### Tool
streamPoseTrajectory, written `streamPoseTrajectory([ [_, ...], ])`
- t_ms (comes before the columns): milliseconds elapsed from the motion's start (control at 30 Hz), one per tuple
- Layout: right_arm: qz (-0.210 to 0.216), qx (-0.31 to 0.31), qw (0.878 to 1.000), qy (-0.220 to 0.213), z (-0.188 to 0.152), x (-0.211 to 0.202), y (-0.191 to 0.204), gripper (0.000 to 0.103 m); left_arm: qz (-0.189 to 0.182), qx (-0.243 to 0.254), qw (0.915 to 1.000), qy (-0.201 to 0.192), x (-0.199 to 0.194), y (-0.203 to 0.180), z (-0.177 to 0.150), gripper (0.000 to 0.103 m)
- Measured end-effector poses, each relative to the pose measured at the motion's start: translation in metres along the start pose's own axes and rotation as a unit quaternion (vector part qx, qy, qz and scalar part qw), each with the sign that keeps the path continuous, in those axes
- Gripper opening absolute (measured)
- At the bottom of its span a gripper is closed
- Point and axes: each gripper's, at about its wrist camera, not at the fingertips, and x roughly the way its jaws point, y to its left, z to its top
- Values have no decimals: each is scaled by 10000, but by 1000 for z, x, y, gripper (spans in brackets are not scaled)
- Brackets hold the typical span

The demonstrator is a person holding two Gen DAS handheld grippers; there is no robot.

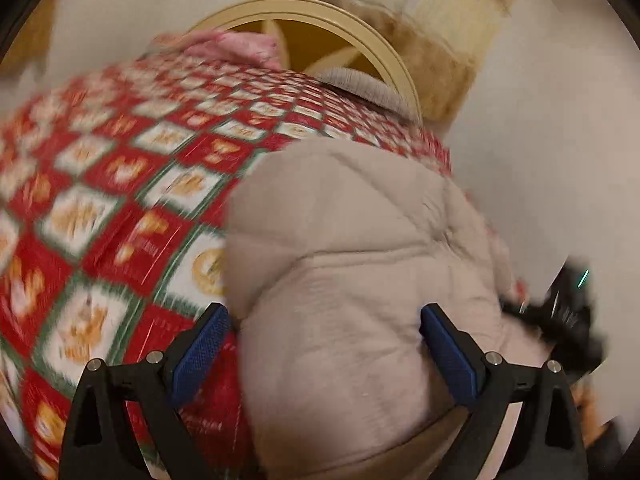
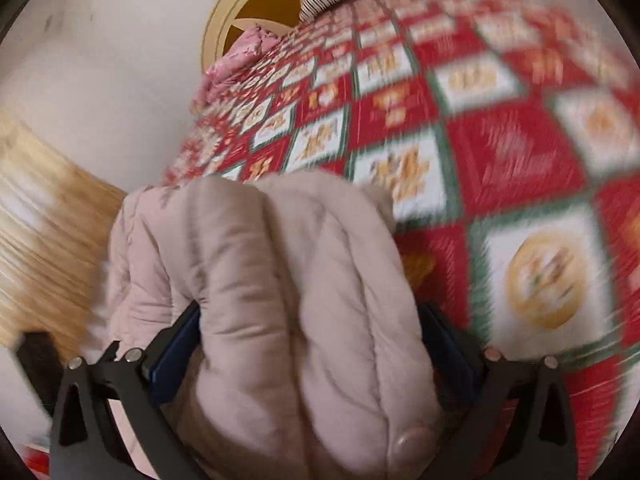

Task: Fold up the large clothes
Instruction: 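Grasp the folded jacket bundle with both tools and roll it over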

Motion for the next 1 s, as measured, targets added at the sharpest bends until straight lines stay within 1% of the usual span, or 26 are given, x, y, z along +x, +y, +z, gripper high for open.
streamPoseTrajectory([
  [33, 235, 176, 9995, 110, -3, 3, -8, 103, -137, -130, 9998, -52, -2, 6, -1, 96],
  [67, 345, 157, 9992, 89, -4, 1, -10, 103, -242, -288, 9993, -26, -3, 10, -3, 96],
  [167, 338, -125, 9991, 234, -9, 2, -4, 103, -363, -316, 9988, 3, 1, 13, -7, 96],
  [200, 340, -185, 9989, 272, -10, 3, -3, 103, -473, -377, 9982, 45, 5, 15, -8, 97],
  [233, 370, -221, 9986, 297, -11, 3, -2, 103, -600, -501, 9968, 156, 12, 20, -7, 100],
  [300, 476, -312, 9978, 329, -14, 2, -2, 103, -1105, -928, 9876, 620, 33, 32, -10, 102],
  [333, 526, -344, 9975, 332, -14, 1, -2, 103, -1386, -1110, 9807, 821, 42, 37, -11, 102],
  [367, 551, -359, 9973, 325, -15, 1, -3, 103, -1470, -1111, 9789, 879, 45, 38, -10, 102],
  [433, 517, -368, 9975, 325, -16, 2, -1, 100, -1556, -869, 9796, 925, 44, 31, -10, 102],
  [500, 507, -379, 9972, 409, -23, 4, 6, 93, -1743, -676, 9779, 933, 41, 27, -11, 102],
  [567, 649, -307, 9961, 518, -35, 5, 14, 87, -1965, -567, 9745, 925, 37, 29, -13, 102],
  [633, 781, -173, 9955, 501, -47, 4, 18, 83, -2139, -482, 9705, 1006, 31, 32, -14, 101],
  [700, 883, -38, 9953, 406, -64, -2, 20, 77, -2256, -376, 9679, 1044, 19, 32, -17, 100],
  [833, 970, 112, 9952, 112, -100, -21, 30, 70, -2459, -87, 9633, 1077, -7, 23, -24, 99],
  [933, 991, 130, 9949, -152, -122, -41, 41, 65, -2717, 89, 9556, 1134, -22, 10, -29, 99],
  [1000, 1019, 162, 9941, -347, -135, -59, 45, 62, -2899, 228, 9494, 1185, -29, -7, -36, 99],
])
